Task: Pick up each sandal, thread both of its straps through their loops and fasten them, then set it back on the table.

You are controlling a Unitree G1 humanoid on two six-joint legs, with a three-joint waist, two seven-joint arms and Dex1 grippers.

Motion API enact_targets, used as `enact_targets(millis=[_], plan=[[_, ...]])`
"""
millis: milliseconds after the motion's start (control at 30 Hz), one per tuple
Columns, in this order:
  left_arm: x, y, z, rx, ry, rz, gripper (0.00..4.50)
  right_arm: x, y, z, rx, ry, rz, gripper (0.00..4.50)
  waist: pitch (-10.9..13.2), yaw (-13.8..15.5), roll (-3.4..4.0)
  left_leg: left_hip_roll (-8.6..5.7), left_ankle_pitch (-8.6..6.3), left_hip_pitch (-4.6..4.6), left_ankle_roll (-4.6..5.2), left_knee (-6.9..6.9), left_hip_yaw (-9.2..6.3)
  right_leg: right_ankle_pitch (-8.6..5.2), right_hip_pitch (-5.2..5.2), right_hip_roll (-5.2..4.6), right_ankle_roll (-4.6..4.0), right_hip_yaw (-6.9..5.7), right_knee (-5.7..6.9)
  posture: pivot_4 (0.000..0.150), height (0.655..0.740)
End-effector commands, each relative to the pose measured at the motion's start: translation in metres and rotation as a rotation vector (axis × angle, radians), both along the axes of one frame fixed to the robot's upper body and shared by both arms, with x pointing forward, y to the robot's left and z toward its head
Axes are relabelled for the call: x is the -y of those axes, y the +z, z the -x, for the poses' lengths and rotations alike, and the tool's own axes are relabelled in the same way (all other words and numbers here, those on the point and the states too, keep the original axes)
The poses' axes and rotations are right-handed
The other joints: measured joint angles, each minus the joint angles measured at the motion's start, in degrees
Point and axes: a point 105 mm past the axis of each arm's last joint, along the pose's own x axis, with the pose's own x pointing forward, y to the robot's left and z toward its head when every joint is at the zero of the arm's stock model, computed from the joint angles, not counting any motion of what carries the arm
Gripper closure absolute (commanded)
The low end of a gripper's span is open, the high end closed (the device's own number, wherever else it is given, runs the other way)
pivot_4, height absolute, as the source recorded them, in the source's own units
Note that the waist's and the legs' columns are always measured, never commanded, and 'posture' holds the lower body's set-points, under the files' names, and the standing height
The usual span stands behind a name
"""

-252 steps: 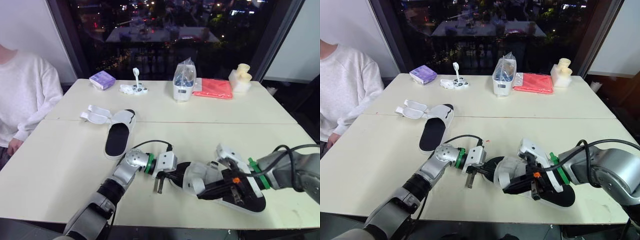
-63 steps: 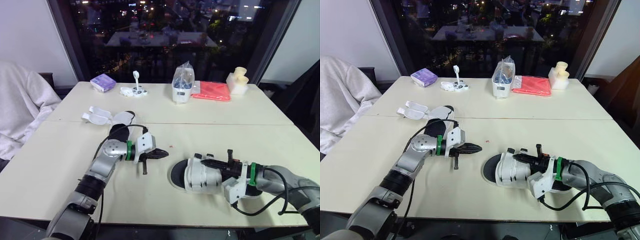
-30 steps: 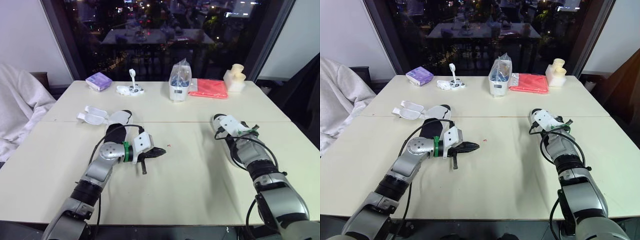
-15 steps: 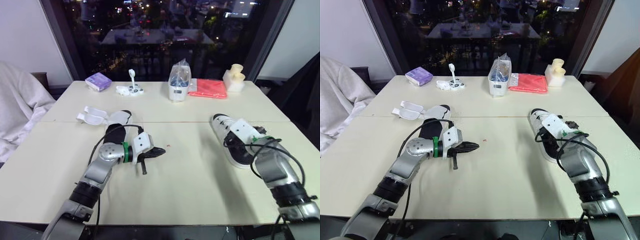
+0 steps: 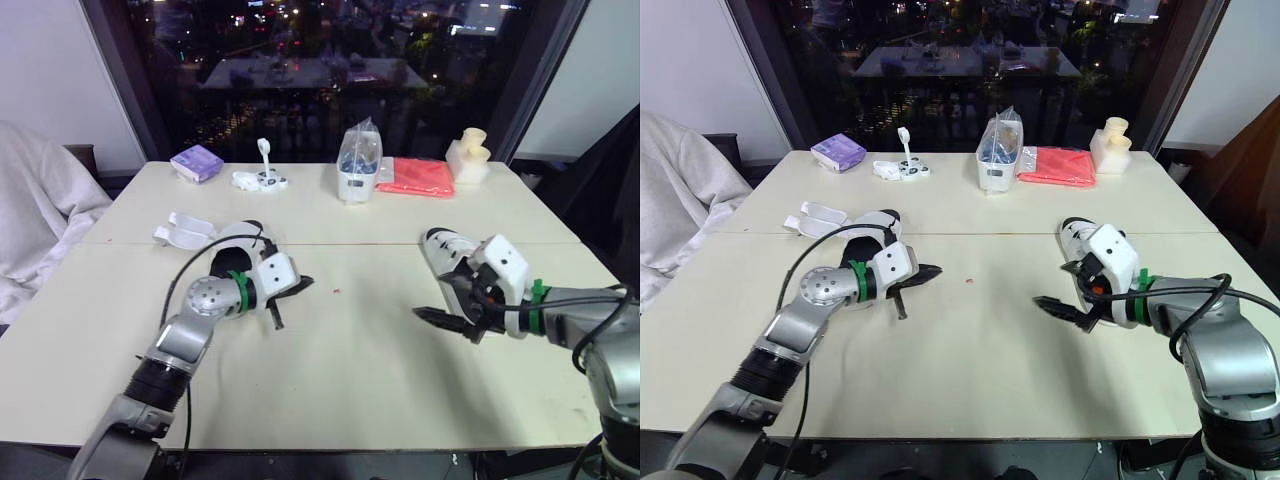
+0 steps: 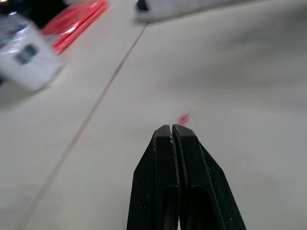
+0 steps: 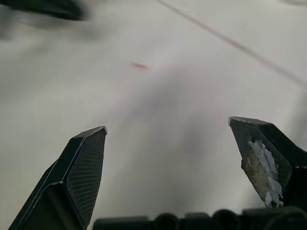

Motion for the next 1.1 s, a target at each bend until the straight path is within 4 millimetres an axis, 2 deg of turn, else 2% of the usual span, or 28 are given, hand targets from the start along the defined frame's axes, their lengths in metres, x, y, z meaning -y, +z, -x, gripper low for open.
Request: enact_targets(millis=[33,67,167,300,400,567,767,900,1100], plan=[[-0.012,0.031,-0.007,0.178,0.082,-0.097,4.5,-0.013,0.006,0.01,-0.002,0.058,-0.045,0.06,0.0,0.0,0.0,0.0,0.0,0.0,0.0,0.0,0.0,0.0,0.0,-0.01,0.0,0.0,0.0,0.15,0.74],[-0.016,0.034,-0.009,0.202,0.108,-0.125,4.5,-0.014,0.005,0.009,-0.007,0.058,-0.047,0.06,0.0,0.0,0.0,0.0,0.0,0.0,0.0,0.0,0.0,0.0,0.0,-0.02,0.0,0.0,0.0,0.15,0.74],[-0.034,0.044,-0.017,0.265,0.231,-0.192,3.64,-0.02,0.004,0.004,-0.009,0.061,-0.06,0.0,0.0,0.2,0.0,-0.02,-0.01,-0.01,0.01,0.0,0.0,0.0,0.0,-0.05,0.0,0.0,-0.01,0.15,0.74],[-0.056,0.05,-0.025,0.342,0.335,-0.347,1.56,-0.024,0.005,-0.002,-0.003,0.057,-0.07,0.0,0.0,0.0,0.0,-0.02,-0.01,-0.03,0.01,0.0,0.0,0.0,-0.04,-0.04,0.0,-0.01,0.0,0.15,0.74],[-0.064,0.052,-0.029,0.363,0.369,-0.4,0.03,-0.026,0.005,-0.005,-0.001,0.056,-0.072,0.0,0.0,0.0,0.0,-0.02,-0.01,-0.03,0.01,0.0,0.01,0.0,-0.04,-0.04,0.0,-0.01,0.0,0.15,0.74],[-0.077,0.056,-0.04,0.397,0.418,-0.496,0.03,-0.028,0.004,-0.008,0.007,0.049,-0.072,0.0,0.0,0.2,-0.01,-0.03,-0.01,-0.05,0.02,0.0,0.03,0.0,-0.05,-0.04,0.0,-0.02,0.0,0.15,0.74],[-0.085,0.043,-0.05,0.336,0.419,-0.567,0.03,-0.028,0.004,-0.011,0.017,0.027,-0.071,0.0,0.0,0.1,-0.01,-0.04,-0.02,-0.07,0.04,0.0,0.04,0.0,-0.06,-0.04,0.0,-0.02,-0.01,0.15,0.74],[-0.087,0.033,-0.05,0.26,0.386,-0.602,0.03,-0.027,0.003,-0.011,0.027,0.017,-0.067,0.0,0.0,0.1,-0.01,-0.03,-0.02,-0.07,0.04,0.0,0.04,0.0,-0.08,-0.03,0.0,-0.02,-0.01,0.15,0.74],[-0.095,0.03,-0.061,0.275,0.41,-0.64,0.03,-0.027,0.004,-0.013,0.043,0.003,-0.066,0.0,0.0,0.1,-0.02,-0.03,-0.02,-0.08,0.04,0.0,0.04,0.0,-0.08,-0.03,0.0,-0.02,0.0,0.15,0.74]])
